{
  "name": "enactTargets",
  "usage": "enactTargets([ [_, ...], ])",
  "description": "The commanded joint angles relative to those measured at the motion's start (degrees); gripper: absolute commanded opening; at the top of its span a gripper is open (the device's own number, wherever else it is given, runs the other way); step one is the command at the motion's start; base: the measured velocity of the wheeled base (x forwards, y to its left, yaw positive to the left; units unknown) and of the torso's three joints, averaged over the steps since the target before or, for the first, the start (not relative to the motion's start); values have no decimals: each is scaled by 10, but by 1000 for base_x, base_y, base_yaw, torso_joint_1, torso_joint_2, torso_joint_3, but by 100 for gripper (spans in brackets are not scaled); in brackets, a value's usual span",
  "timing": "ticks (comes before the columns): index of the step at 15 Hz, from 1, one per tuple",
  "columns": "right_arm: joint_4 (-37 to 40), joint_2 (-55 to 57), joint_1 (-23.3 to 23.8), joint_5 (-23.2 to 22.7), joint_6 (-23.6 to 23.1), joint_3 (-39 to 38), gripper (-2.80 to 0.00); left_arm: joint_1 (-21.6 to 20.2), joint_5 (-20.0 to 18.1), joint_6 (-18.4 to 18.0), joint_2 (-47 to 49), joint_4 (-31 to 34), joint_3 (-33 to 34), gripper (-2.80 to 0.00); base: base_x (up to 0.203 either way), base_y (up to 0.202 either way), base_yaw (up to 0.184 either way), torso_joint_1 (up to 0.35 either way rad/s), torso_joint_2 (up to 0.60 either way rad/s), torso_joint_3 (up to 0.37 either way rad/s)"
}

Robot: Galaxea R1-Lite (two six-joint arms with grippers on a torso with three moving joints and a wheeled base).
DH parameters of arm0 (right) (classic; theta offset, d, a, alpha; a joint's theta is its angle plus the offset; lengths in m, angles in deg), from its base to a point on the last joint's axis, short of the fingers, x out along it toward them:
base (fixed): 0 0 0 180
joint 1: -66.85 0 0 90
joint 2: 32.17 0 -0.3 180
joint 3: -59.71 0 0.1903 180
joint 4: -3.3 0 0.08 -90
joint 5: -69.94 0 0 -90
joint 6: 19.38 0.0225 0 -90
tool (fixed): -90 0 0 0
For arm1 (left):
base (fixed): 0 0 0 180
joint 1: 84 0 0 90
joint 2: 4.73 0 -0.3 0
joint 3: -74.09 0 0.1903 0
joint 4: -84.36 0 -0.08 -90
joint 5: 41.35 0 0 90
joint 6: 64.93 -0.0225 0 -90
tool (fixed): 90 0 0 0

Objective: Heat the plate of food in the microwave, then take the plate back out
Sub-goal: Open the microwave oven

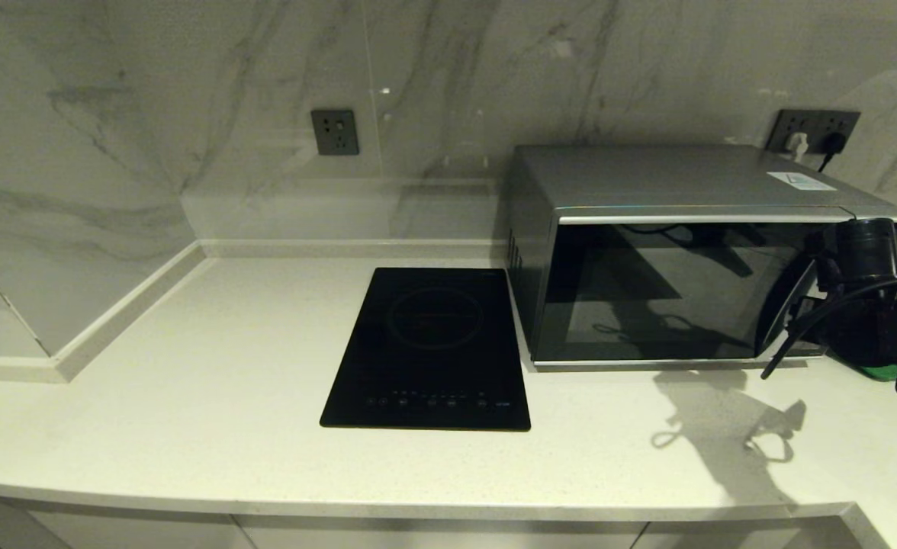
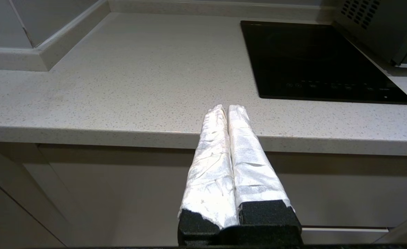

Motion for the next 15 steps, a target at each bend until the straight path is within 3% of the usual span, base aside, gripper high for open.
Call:
enactTargets([
  [1,3,18,-6,0,1,17,0,0,0,1,0,0,0,-280,0,0,0,0,0,0],
  [9,5,108,22,4,4,108,0,0,0,1,0,0,0,-280,0,0,0,0,0,0],
  [15,4,110,49,5,4,122,0,0,0,1,0,0,0,-280,0,0,0,0,0,0],
])
